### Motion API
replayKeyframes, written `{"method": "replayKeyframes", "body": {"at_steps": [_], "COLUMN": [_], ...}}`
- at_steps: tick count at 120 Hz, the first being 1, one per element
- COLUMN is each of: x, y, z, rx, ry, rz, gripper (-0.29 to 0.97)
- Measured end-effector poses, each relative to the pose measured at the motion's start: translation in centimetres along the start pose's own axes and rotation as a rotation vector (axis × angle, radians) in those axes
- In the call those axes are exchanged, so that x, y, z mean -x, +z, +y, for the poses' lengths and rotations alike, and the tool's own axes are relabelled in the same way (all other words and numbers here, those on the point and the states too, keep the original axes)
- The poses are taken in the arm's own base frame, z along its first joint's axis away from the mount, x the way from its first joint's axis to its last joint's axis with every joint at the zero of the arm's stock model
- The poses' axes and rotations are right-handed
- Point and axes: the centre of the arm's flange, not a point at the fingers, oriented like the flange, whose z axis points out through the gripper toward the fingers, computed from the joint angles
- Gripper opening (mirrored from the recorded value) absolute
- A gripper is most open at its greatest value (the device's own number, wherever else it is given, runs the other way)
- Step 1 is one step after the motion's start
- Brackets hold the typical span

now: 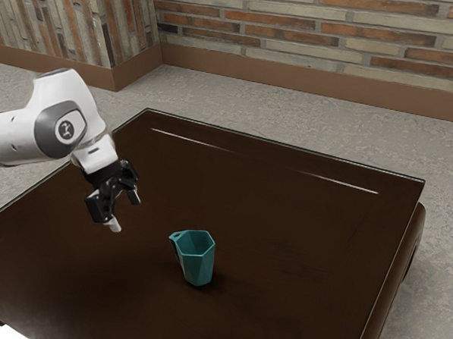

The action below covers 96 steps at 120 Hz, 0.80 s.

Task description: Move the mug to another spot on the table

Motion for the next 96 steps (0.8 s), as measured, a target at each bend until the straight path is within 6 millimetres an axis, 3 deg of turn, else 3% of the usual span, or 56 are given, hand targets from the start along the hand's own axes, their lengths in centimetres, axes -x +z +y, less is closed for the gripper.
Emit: {"method": "replayKeyframes", "body": {"at_steps": [30, 54, 96], "x": [-1.1, -2.1, -4.0], "y": [3.7, 7.4, 10.1], "z": [-1.1, -3.4, -5.0], "rx": [0.005, 0.028, 0.014], "ry": [0.213, 0.333, 0.452], "rz": [0.05, 0.071, 0.141], "gripper": [0.68, 0.68, 0.67]}}
